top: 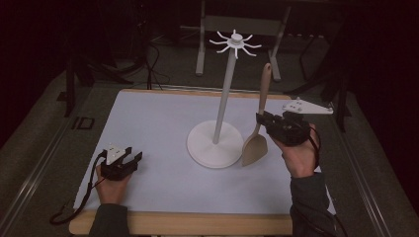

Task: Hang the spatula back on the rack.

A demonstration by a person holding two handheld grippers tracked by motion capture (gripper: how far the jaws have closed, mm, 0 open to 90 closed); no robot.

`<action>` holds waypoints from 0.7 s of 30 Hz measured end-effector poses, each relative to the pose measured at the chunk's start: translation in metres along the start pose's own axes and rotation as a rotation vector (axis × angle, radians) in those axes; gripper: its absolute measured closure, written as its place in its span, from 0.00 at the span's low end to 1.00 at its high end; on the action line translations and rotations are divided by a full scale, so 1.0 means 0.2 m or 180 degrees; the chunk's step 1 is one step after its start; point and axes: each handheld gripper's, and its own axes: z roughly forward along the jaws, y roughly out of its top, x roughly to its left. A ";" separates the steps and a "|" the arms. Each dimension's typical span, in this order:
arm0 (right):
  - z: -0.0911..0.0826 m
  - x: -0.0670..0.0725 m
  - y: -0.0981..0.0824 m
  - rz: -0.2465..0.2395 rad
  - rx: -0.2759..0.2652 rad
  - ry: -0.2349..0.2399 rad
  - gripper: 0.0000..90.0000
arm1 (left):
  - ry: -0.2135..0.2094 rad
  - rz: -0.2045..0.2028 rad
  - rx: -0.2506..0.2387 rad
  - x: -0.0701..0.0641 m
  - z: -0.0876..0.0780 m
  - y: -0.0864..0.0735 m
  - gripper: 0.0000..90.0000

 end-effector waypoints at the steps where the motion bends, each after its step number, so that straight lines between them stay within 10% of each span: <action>1: 0.00 0.00 0.00 -0.0011 0.0003 0.0002 0.87 | -0.0001 -0.0001 0.0000 0.00 0.00 0.00 0.58; 21: -0.01 0.04 0.05 -0.0157 -0.0091 0.0055 0.87 | 0.0000 -0.0009 -0.0005 0.00 0.00 0.00 0.58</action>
